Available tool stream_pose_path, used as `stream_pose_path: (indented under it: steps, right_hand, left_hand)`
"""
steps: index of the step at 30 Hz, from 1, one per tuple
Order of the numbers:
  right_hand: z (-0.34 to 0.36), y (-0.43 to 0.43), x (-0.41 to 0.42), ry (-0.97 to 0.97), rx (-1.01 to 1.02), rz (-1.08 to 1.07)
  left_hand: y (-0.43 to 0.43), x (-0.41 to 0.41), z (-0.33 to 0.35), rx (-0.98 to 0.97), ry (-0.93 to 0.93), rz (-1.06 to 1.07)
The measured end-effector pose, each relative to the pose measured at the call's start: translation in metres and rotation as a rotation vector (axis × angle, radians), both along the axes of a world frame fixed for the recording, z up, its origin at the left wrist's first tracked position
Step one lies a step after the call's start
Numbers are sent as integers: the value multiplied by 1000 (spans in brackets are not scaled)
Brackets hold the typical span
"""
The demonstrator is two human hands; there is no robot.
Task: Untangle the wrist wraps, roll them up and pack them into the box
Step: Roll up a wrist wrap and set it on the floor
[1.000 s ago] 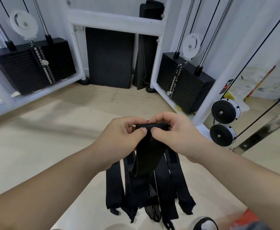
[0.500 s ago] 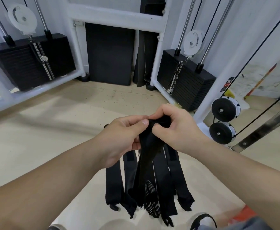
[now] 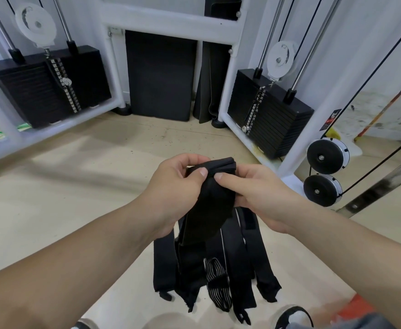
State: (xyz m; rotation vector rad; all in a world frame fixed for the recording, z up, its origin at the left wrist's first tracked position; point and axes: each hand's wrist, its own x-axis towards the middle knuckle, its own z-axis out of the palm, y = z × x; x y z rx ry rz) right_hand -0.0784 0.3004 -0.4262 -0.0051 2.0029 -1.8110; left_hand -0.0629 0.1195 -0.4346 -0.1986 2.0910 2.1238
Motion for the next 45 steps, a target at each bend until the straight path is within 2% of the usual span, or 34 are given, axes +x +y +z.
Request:
stream_pose_path:
  steps: [3, 6, 10, 13, 20, 23, 27, 31, 33, 35, 37, 39, 41, 45]
  right_hand:
    - [4, 0, 1, -47, -70, 60]
    - [6, 1, 0, -99, -109, 24]
    - [4, 3, 0, -75, -127, -19]
    - [2, 5, -1, -36, -104, -70]
    - [2, 4, -3, 118, -117, -144]
    - [0, 2, -2, 244, -72, -145]
    - [0, 1, 0, 325, -42, -128]
    - [5, 3, -3, 93, -165, -82]
    - [10, 6, -5, -42, -193, -10]
    - [11, 11, -5, -109, -121, 52]
    - [9, 12, -5, -121, -69, 70]
    - [7, 10, -5, -81, -103, 37]
    - [7, 7, -6, -13, -143, -20]
    - [7, 6, -8, 97, -135, -99]
  left_hand:
    - [-1, -1, -4, -144, 141, -3]
    - [-2, 0, -6, -236, 288, -45]
    - [-3, 1, -7, -277, 344, -55]
    - [-3, 2, -5, -181, 253, -61]
    - [-3, 1, -2, 122, -133, -155]
    - [-2, 1, 2, 140, -198, -213]
    - [-4, 0, 0, 80, -121, -161]
    - [-5, 0, 3, 117, -49, -123]
    - [-6, 0, 1, 47, 18, -101]
    - [-6, 2, -2, -68, 113, -97]
    - [-5, 4, -4, -203, 224, -120]
    - [-4, 6, -4, -266, 313, -119]
    - [-3, 5, -3, -184, 289, -80]
    - [0, 3, 1, 26, -22, -119]
